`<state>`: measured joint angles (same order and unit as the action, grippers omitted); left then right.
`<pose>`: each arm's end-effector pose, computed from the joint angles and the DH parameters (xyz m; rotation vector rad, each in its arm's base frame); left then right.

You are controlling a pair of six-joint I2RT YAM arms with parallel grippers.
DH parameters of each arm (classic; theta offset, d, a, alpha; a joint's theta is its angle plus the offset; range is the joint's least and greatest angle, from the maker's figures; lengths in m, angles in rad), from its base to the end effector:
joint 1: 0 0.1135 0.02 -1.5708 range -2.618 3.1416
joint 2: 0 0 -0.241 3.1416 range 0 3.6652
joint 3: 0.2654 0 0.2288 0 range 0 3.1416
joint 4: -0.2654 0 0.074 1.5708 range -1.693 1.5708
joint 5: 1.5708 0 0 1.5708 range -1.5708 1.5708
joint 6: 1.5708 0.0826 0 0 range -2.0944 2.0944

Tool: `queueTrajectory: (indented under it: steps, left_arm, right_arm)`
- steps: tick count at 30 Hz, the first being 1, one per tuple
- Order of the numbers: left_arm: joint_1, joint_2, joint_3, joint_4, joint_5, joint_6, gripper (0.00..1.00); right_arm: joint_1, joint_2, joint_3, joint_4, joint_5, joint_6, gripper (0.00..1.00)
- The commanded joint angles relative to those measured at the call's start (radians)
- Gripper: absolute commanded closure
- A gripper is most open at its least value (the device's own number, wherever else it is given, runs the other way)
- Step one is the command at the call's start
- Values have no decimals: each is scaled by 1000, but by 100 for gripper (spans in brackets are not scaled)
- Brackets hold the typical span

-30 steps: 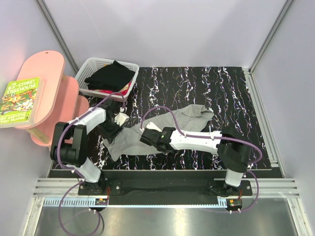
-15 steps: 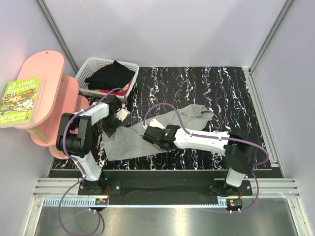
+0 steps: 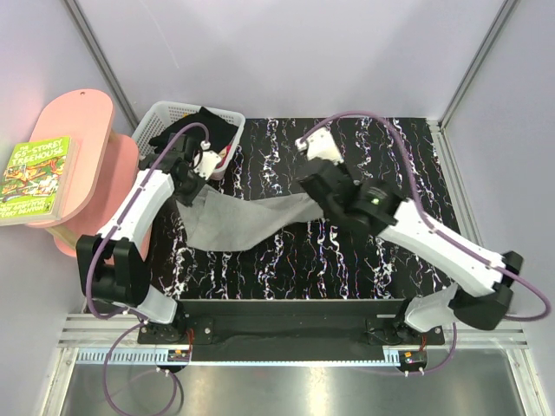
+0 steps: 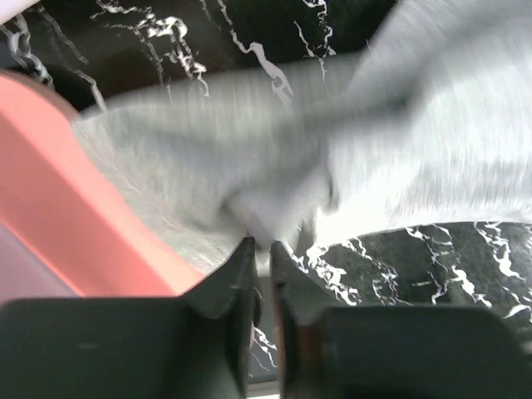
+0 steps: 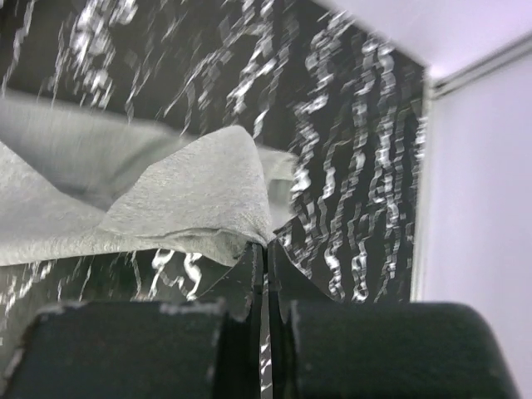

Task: Fold and stack the t-shirts
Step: Flatten out the tshirt

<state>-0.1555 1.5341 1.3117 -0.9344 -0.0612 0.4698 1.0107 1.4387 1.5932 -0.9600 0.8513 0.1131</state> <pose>0.2998 -0.0419 0.2209 0.8251 2.6097 0.1727 0.2047 0.2094 0.3531 -0.5526 2.0099 -0.3470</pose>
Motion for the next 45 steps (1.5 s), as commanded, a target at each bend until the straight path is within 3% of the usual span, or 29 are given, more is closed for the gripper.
queueTrajectory:
  steps: [1,5,6,9,10,14,15,17,19,21,24,25,30,34,38,45]
  left_arm:
    - [-30,-25,-14,-69,-6,-22,79]
    - [-39,-37,-41,-69,-12,-30,88]
    - [-41,-43,-46,-69,-17,-28,90]
    - [-41,-58,-46,-67,-22,-16,91]
    - [-41,-54,-45,-69,-20,-13,91]
    - [-41,-19,-20,-70,-3,-19,92]
    - [-44,-12,-12,-72,1,-20,92]
    - [-49,-3,-5,-72,12,-30,92]
    - [-59,0,3,-73,17,-33,92]
    - [-72,3,8,-72,14,-36,92]
    - [-88,18,21,-70,21,-52,91]
    - [-95,35,26,-69,26,-56,91]
    - [-122,80,23,-38,8,-62,92]
    - [-118,121,1,-3,-23,-53,94]
    - [-99,124,-48,32,-22,-43,94]
    - [-44,179,-83,80,-22,-17,94]
  right_arm:
    - [2,-64,63,-46,214,2,100]
    - [3,-109,137,-158,214,140,100]
    - [3,-115,158,-271,177,187,100]
    - [2,-98,192,-525,-110,371,100]
    - [3,-77,174,-570,-273,464,100]
    - [161,-78,-129,-583,-563,635,100]
    - [208,-89,-174,-571,-593,667,93]
    - [213,-144,-275,-521,-679,737,66]
    - [213,-221,-315,-478,-705,775,69]
    - [207,-245,-302,-471,-651,792,63]
    - [76,-201,-239,-480,-487,707,71]
    - [-37,-186,-210,-465,-419,673,74]
    - [-276,-55,-177,-185,-304,437,73]
    - [-461,98,-176,1,-389,358,66]
    - [-596,233,-176,69,-475,350,62]
    - [-692,290,-235,151,-627,395,62]
